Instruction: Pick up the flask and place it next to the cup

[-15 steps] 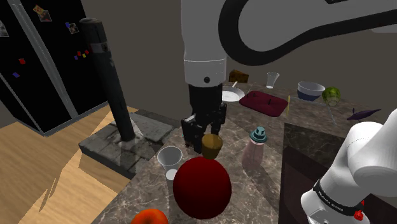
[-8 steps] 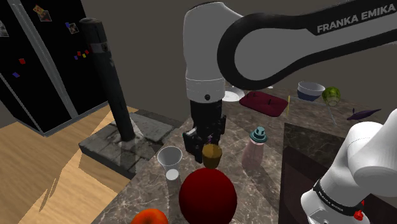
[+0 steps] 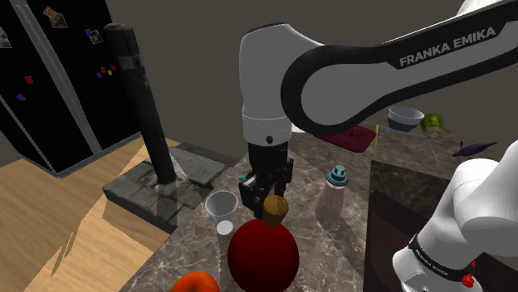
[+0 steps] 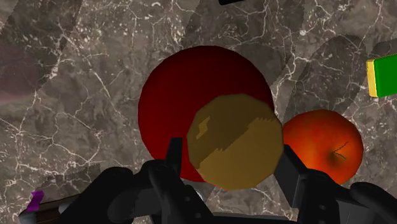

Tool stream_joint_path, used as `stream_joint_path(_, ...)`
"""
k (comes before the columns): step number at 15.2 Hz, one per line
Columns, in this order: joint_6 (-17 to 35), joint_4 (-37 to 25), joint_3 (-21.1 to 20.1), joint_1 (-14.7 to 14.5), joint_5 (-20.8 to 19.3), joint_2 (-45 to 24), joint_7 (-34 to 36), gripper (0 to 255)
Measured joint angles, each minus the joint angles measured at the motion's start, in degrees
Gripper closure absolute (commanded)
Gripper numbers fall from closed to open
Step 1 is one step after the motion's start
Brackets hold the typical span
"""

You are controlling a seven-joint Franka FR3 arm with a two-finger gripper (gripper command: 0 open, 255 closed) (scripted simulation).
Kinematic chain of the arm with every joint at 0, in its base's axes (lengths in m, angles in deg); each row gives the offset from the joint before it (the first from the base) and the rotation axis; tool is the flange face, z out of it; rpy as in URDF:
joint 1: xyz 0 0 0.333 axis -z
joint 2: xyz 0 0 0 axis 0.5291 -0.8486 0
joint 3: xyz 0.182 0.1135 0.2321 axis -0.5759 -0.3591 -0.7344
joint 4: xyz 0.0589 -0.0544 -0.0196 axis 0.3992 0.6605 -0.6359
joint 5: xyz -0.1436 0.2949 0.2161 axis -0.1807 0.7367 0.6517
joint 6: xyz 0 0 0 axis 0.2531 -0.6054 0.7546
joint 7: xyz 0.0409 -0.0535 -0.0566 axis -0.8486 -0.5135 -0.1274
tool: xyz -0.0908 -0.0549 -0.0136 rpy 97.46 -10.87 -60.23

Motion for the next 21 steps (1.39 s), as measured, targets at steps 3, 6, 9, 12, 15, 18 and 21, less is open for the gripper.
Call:
stream_joint_path(3, 0.1, 0.0, 0.0, 0.0, 0.0, -0.1, 0.0, 255)
stream_joint_path(6, 0.1, -0.1, 0.0, 0.0, 0.0, 0.0, 0.0, 0)
stream_joint_path(9, 0.1, -0.1, 0.0, 0.0, 0.0, 0.0, 0.0, 0)
stream_joint_path(12, -2.2, -2.2, 0.4, 0.2, -0.2, 0.3, 0.1, 0)
stream_joint_path(15, -6.2, -5.9, 1.0, 0.6, -0.5, 0.5, 0.1, 0)
stream_joint_path(18, -7.0, -6.6, 1.1, 0.6, -0.6, 0.6, 0.2, 0)
stream_joint_path(21, -7.2, -6.7, 1.2, 0.6, -0.6, 0.6, 0.2, 0)
